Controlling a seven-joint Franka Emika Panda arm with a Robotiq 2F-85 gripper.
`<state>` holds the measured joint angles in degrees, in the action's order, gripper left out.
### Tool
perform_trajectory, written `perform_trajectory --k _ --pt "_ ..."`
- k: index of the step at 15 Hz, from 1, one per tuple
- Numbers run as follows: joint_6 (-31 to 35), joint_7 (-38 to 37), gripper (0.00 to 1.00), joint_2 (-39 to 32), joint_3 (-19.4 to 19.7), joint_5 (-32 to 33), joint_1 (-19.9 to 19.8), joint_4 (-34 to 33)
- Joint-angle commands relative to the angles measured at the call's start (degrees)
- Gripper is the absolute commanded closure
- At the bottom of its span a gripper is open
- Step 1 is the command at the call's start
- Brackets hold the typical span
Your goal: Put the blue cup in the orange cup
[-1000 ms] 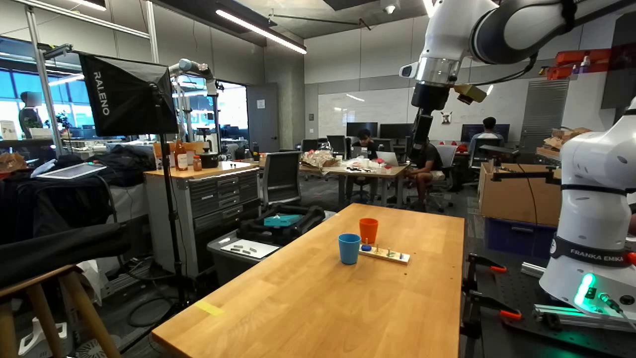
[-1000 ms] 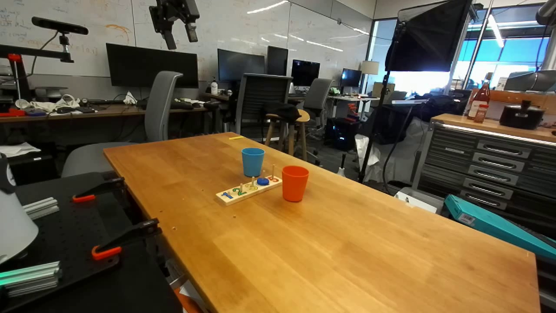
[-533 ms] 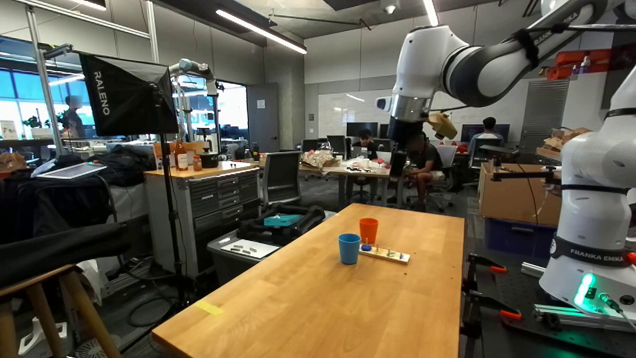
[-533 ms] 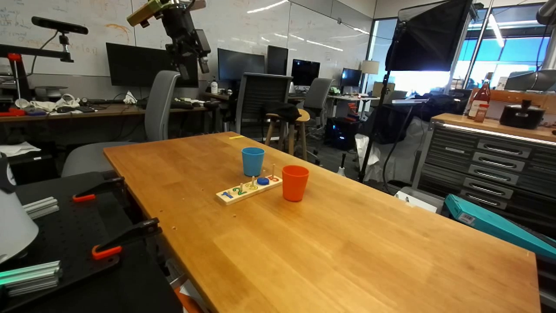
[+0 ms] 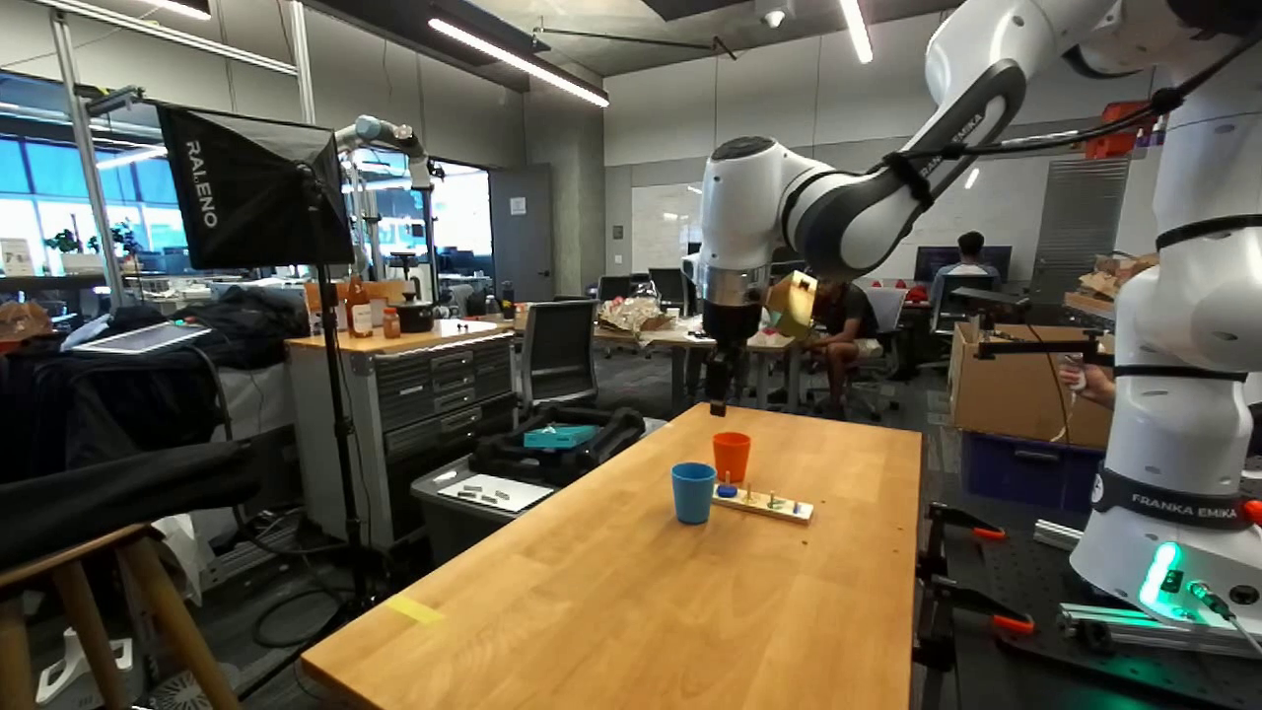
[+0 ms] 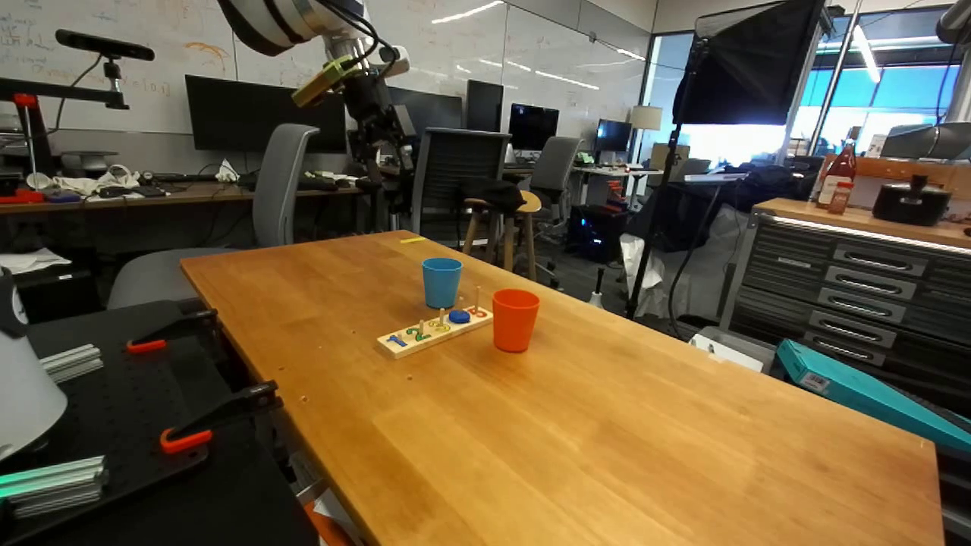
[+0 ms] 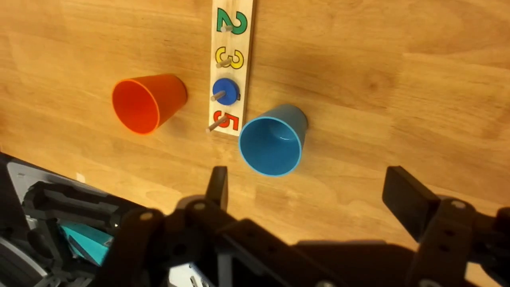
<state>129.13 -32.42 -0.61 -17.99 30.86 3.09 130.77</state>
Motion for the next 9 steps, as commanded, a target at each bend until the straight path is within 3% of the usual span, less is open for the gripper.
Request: perform_trajectory --k 1,4,9 --pt "-4.52 -1.82 0.0 -8.64 4.3 1.18 3.22 -7.72" --pt "-7.27 2.48 0.0 -14.43 7.32 -4.42 4.32 -11.94" --pt "-6.47 6.56 0.0 -22.52 11.06 -10.56 5.16 -17.67"
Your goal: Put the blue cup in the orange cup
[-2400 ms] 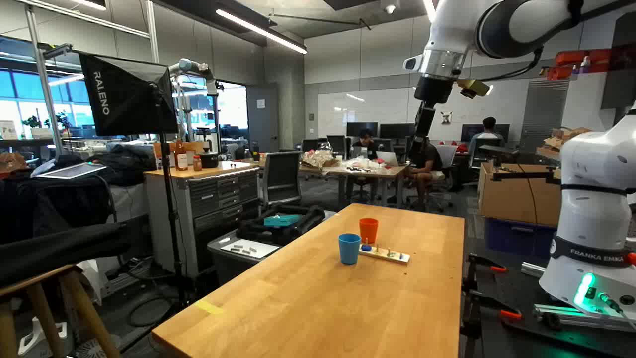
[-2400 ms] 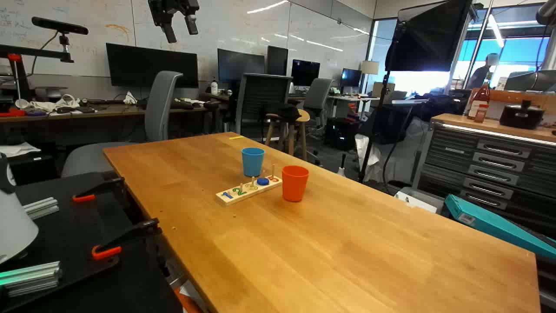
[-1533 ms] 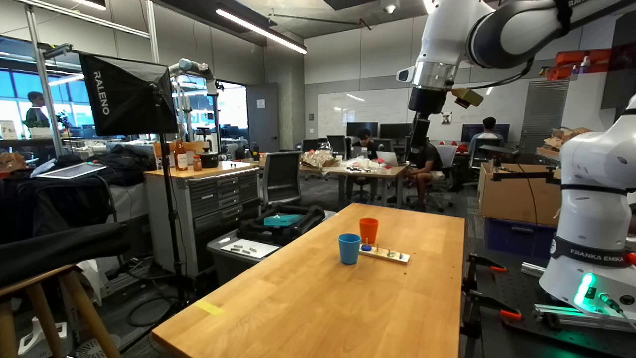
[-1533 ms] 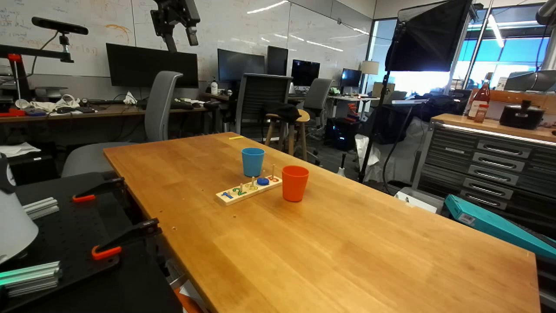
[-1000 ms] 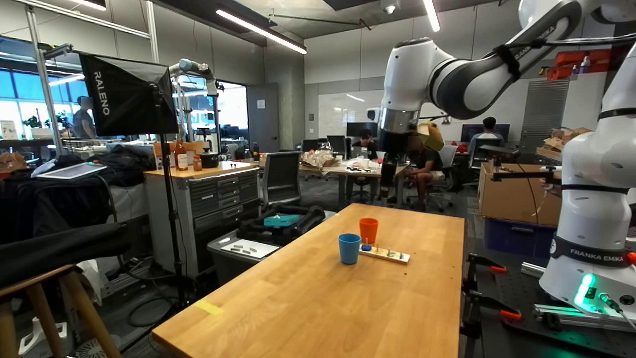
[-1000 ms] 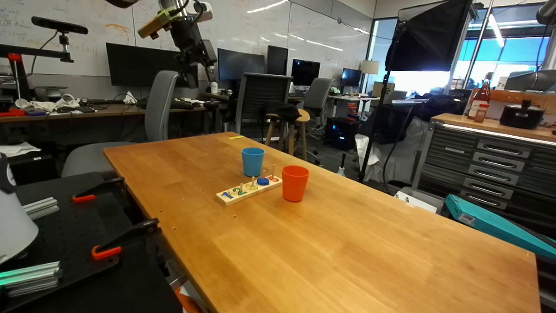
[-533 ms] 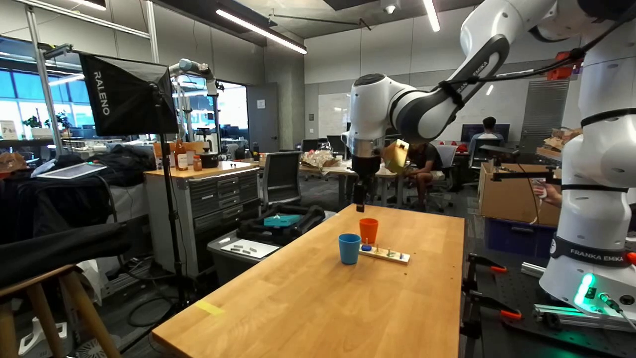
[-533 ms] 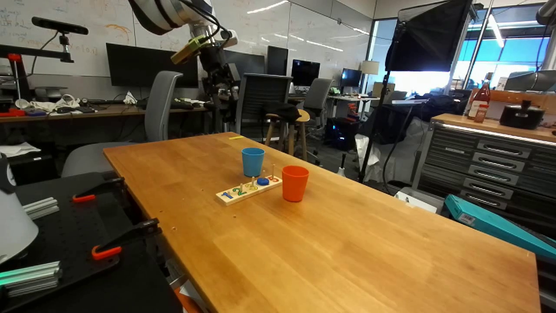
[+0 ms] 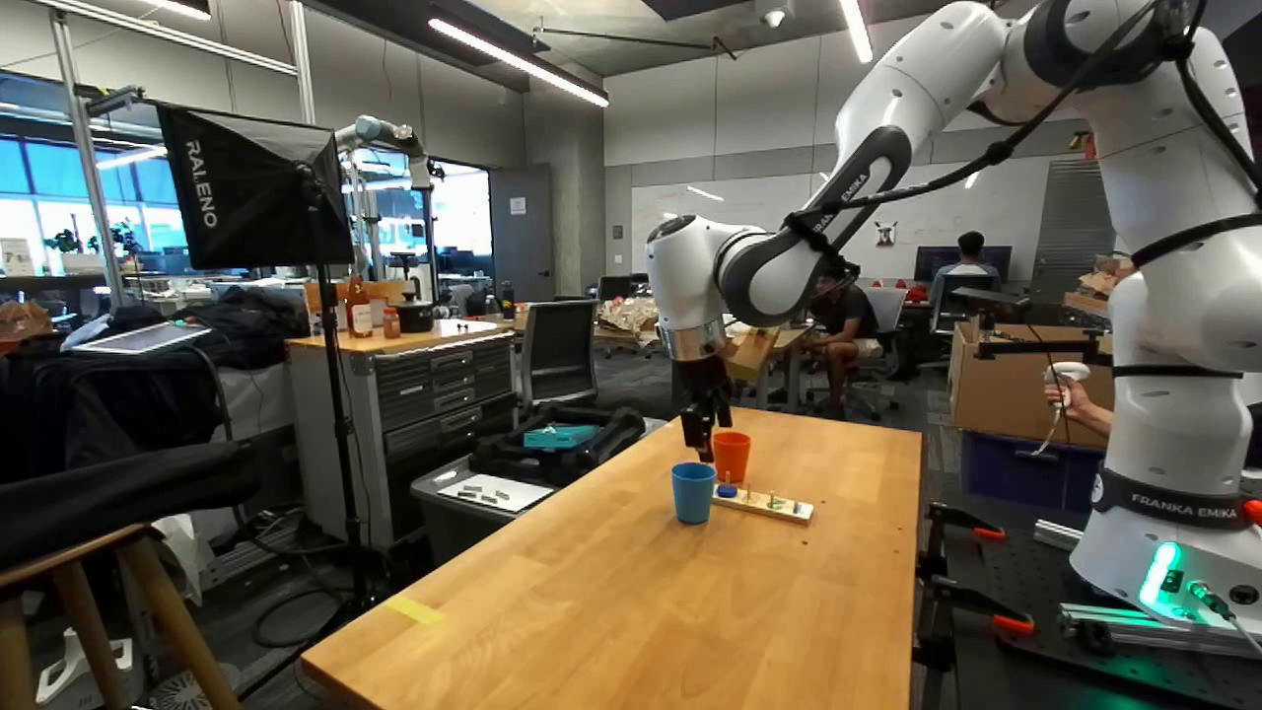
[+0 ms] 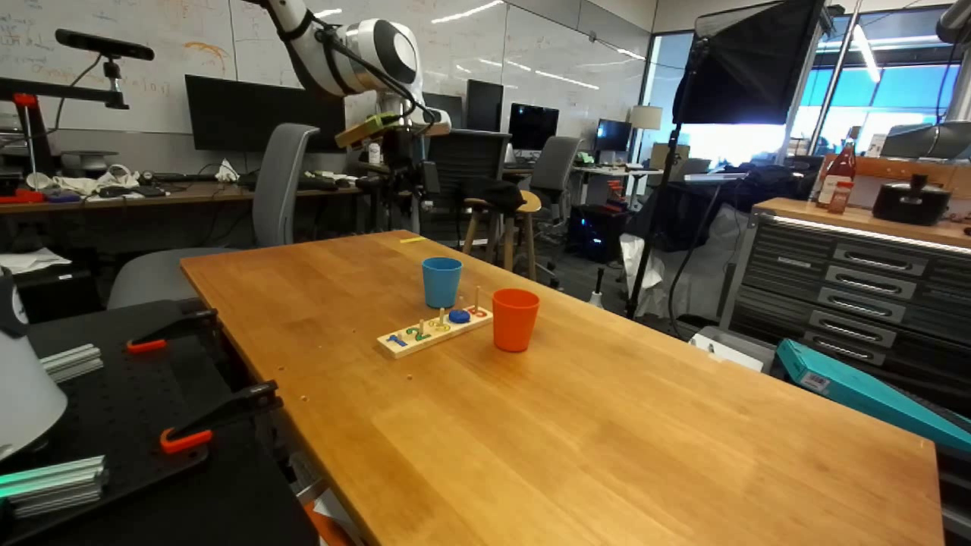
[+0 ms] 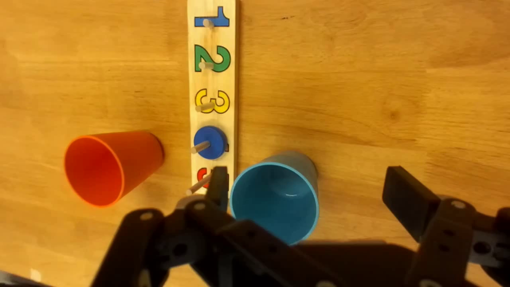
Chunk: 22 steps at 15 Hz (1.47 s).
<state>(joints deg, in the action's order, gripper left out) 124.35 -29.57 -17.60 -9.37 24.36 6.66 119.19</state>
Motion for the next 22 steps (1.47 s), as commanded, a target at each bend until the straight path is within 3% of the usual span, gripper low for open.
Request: perform_trajectory --k 1,7,16,22 --pt "-1.33 4.76 0.0 -6.95 2.93 -5.23 1.6 -7.19" --pt "0.01 9.1 0.0 -13.21 4.04 -9.61 2.66 -11.85" --pt "-0.13 10.63 0.0 -16.72 4.97 -11.24 4.45 -17.48" --pt "-0.56 9.02 0.0 -14.08 6.05 -9.92 6.24 -14.91"
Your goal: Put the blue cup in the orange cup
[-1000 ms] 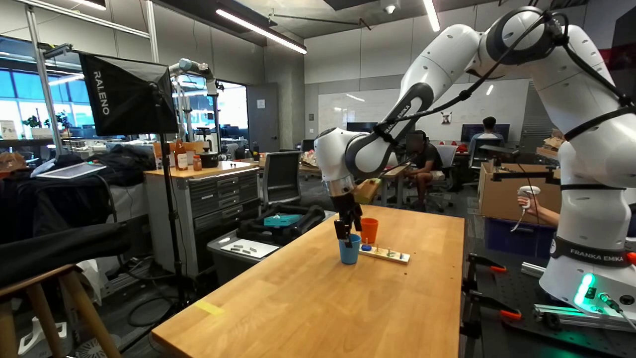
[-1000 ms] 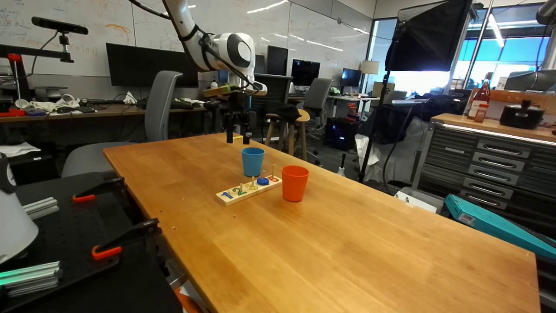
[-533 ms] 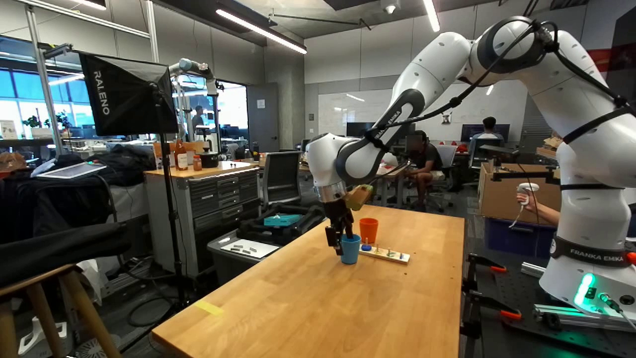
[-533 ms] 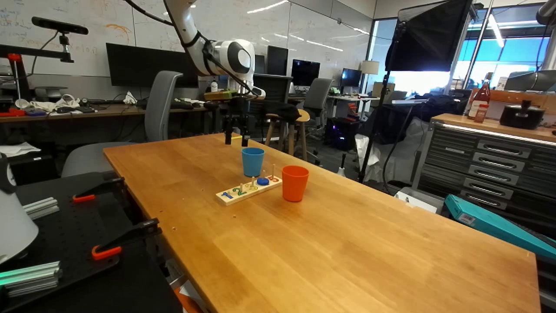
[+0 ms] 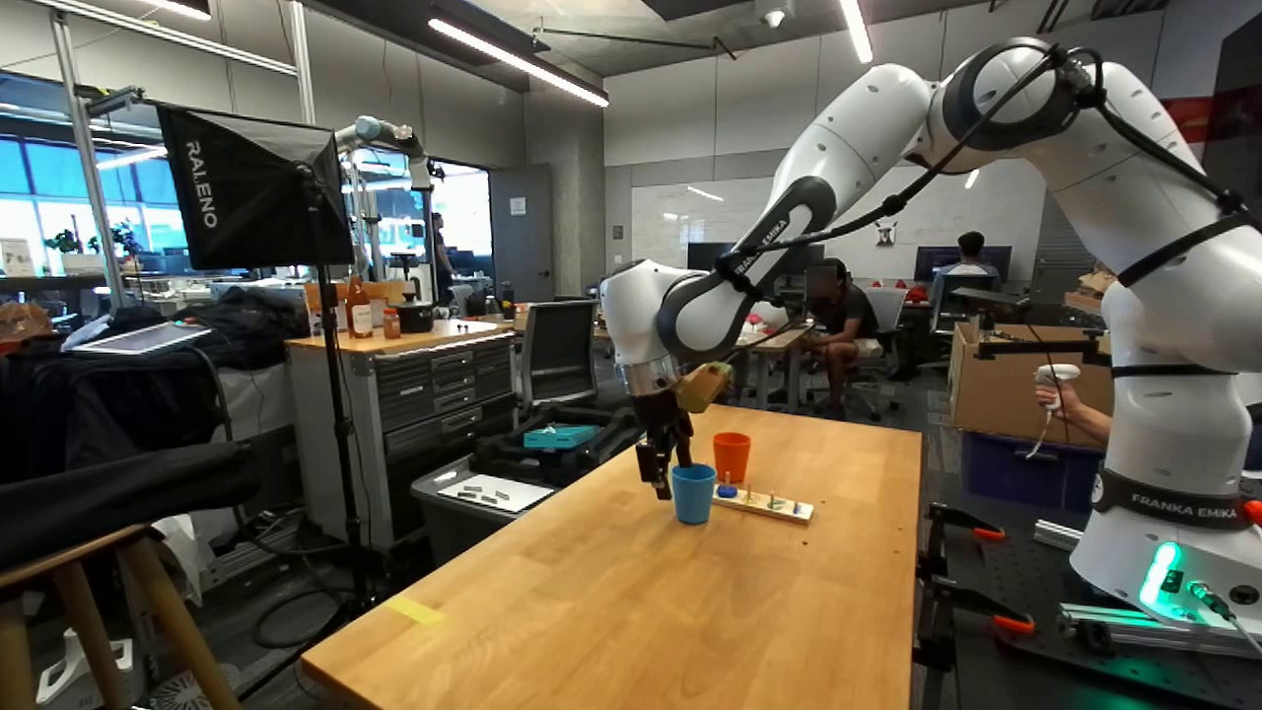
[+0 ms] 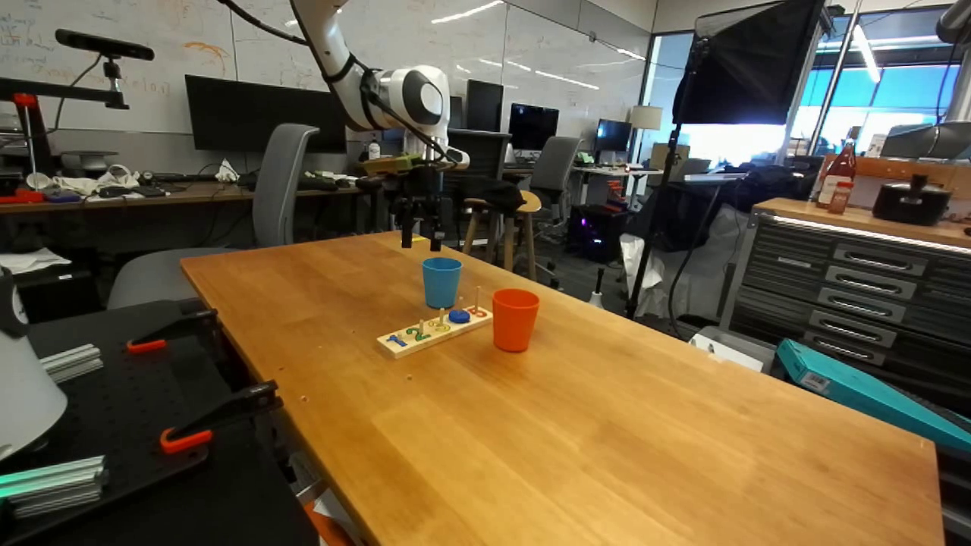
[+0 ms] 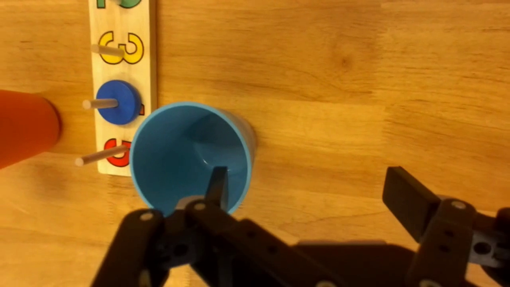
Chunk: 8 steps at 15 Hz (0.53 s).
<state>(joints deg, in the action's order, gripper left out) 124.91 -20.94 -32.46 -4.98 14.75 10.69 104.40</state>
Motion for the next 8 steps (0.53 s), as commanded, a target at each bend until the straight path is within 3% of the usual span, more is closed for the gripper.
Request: perform_trajectory --k 1,8 --pt "-0.65 0.35 0.0 0.64 1.71 -0.17 2.42 0.09" --pt "-2.82 -0.74 0.0 1.78 2.1 0.53 4.22 1.86"
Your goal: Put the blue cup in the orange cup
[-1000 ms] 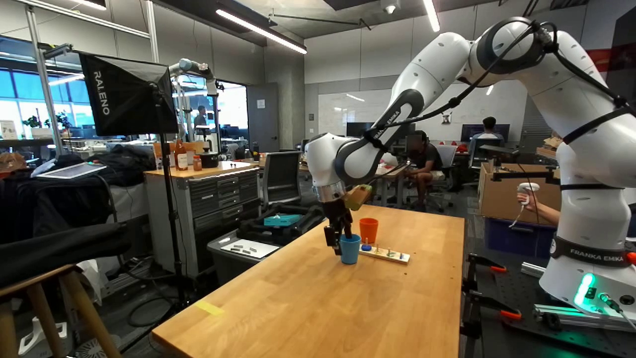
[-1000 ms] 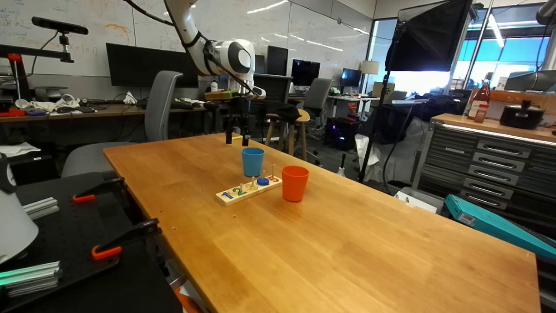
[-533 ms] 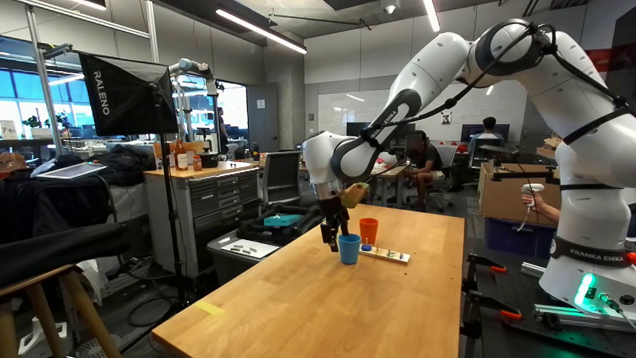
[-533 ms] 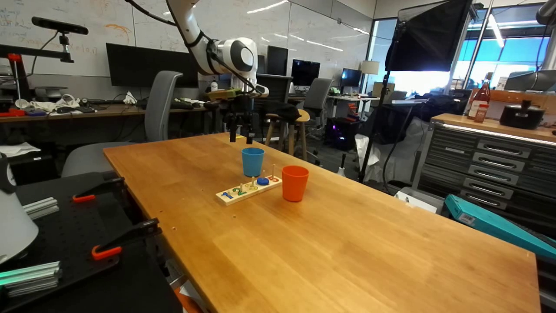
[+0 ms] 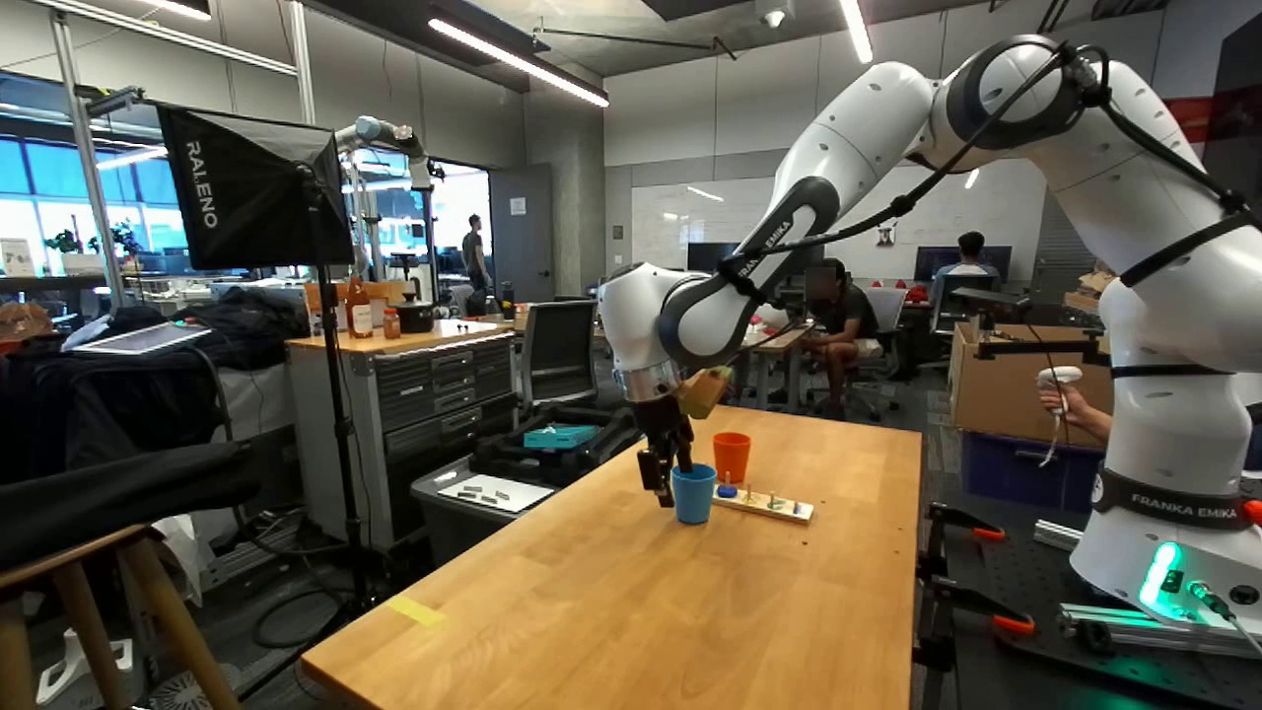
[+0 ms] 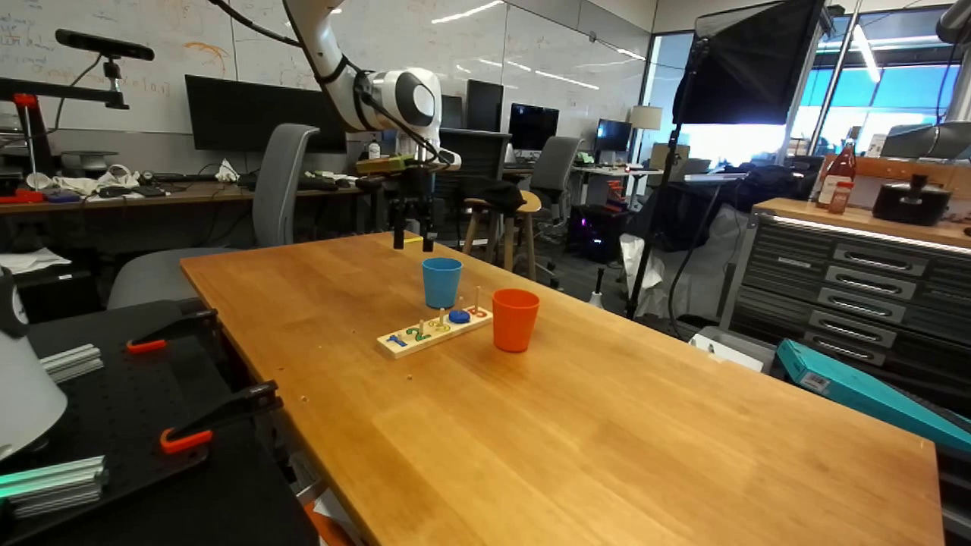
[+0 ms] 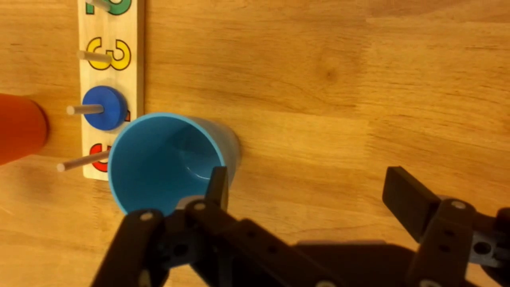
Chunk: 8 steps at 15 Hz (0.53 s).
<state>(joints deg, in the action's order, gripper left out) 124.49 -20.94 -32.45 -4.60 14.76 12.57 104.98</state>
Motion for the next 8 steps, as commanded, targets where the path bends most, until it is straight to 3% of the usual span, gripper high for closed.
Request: perform_trajectory --k 1,8 --pt "-3.16 -1.07 0.0 2.66 1.69 0.91 2.89 2.18" --pt "-2.41 -1.1 0.0 0.58 2.92 2.47 3.17 -1.95"
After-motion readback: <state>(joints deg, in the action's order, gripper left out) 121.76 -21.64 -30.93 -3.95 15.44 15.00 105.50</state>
